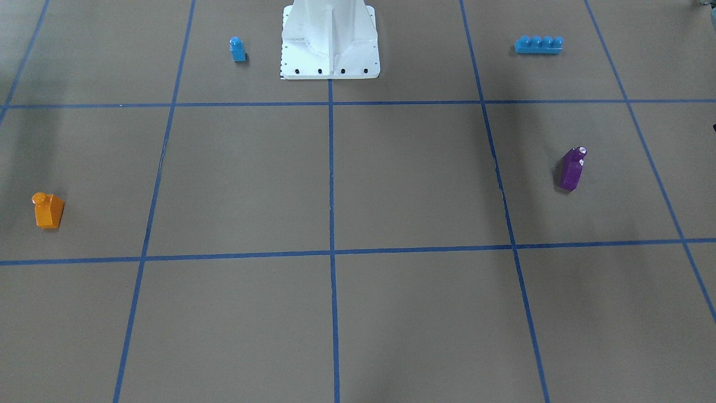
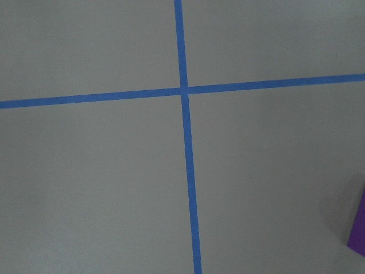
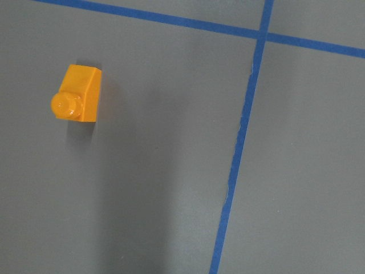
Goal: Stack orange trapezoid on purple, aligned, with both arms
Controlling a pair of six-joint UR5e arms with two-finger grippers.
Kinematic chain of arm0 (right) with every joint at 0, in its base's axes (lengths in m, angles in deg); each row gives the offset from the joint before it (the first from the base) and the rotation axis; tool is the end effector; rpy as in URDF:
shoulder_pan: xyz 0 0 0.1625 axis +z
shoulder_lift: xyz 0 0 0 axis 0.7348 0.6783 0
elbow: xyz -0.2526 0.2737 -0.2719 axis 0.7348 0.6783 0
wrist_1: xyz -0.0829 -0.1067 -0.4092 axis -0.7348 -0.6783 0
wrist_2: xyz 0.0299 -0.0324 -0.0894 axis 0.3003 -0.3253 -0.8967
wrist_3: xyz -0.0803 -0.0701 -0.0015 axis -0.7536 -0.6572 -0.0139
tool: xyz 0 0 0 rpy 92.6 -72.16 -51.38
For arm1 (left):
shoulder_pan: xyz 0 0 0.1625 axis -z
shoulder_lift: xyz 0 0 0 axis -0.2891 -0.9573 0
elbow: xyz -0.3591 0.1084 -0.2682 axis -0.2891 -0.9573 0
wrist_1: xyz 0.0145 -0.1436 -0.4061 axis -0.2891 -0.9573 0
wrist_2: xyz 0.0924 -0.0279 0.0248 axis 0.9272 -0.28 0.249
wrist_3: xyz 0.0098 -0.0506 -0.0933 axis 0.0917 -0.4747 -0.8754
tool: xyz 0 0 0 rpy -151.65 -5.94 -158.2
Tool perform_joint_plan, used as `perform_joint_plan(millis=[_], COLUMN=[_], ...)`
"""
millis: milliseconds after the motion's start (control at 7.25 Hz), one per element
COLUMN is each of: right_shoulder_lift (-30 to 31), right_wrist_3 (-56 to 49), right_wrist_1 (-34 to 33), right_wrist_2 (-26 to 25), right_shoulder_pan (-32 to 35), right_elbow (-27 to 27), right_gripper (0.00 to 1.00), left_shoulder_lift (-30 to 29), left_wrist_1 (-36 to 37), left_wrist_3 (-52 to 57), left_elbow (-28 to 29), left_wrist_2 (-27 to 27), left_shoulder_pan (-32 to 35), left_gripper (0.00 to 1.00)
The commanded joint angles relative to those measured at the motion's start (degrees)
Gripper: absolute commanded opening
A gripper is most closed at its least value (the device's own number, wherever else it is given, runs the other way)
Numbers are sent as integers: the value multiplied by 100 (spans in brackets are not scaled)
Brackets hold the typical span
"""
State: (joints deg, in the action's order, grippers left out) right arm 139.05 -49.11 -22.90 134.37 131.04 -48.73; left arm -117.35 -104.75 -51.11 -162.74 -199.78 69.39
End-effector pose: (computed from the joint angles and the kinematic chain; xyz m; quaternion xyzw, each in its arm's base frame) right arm 0.0114 -0.4134 0.6606 0.0141 -0.3925 -0.0862 0.9156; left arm -0.0275 -0.4581 0.6582 0.0561 0.3870 0.0295 0.9199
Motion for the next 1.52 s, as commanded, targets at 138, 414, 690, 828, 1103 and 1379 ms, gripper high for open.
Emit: perform_joint_plan(millis=[138, 414, 690, 828, 1103, 1379], right_shoulder_lift=[9, 9, 9, 9, 9, 9], right_wrist_3=[-40, -58, -49, -49, -31, -31], right_wrist_1=[7, 16, 16, 16, 16, 16], right_wrist_2=[383, 375, 384, 384, 384, 392], right_shoulder_pan=[1, 1, -7, -7, -7, 1], right_elbow=[23, 23, 14, 14, 23, 23], right_gripper=[100, 100, 100, 100, 100, 100], left_shoulder_lift=[75, 13, 31, -48, -145, -136], left_wrist_1=[-227, -576, -1649, -1704, -1959, -1950], left_wrist_3=[-9, -610, -1361, -1876, -2154, -2198], left_elbow=[-9, -17, -8, -35, -70, -9], left_wrist_2=[-6, -6, 37, 55, 866, 1294], left_shoulder_pan=[-76, -873, -1489, -1814, -2884, -3468], left_gripper=[100, 100, 100, 100, 100, 100])
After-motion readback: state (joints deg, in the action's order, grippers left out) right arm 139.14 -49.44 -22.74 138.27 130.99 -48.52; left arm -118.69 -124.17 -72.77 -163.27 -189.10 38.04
